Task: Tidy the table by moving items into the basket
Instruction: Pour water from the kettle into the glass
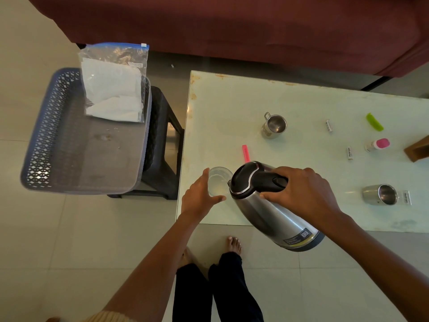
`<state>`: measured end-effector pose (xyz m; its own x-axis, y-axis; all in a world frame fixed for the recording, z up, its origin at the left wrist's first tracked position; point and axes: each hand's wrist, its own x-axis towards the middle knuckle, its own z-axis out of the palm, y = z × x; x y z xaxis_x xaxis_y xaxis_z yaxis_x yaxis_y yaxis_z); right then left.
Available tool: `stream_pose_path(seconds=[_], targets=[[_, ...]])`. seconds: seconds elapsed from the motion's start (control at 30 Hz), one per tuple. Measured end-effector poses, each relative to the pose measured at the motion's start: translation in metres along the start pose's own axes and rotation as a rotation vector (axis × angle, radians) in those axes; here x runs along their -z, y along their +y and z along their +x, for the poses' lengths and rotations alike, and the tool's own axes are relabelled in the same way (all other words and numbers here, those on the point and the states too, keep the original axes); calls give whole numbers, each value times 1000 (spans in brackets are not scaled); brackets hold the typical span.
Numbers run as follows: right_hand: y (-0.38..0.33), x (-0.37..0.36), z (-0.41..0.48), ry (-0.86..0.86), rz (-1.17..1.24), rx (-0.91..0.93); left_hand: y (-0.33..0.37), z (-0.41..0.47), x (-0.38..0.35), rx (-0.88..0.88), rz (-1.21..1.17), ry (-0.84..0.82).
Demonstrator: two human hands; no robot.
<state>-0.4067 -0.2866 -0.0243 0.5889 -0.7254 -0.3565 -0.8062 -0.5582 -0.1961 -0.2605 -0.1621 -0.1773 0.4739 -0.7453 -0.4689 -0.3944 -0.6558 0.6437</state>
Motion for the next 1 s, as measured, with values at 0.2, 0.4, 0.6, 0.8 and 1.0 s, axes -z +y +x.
stream_pose_path(seconds=[0.2, 0.4, 0.6, 0.8, 1.0], targets=[[0, 0, -1, 2, 6, 8, 1, 0, 0, -1, -10, -5], [0, 0, 0, 3, 15, 2, -1, 0, -1, 24, 14, -13], [0, 0, 0, 11, 18, 3, -1, 1, -1, 21, 16, -13], [0, -1, 0, 14, 18, 6, -1, 0, -1, 23, 19, -14], [0, -1, 0, 16, 15, 16, 0, 0, -1, 13, 4, -5]])
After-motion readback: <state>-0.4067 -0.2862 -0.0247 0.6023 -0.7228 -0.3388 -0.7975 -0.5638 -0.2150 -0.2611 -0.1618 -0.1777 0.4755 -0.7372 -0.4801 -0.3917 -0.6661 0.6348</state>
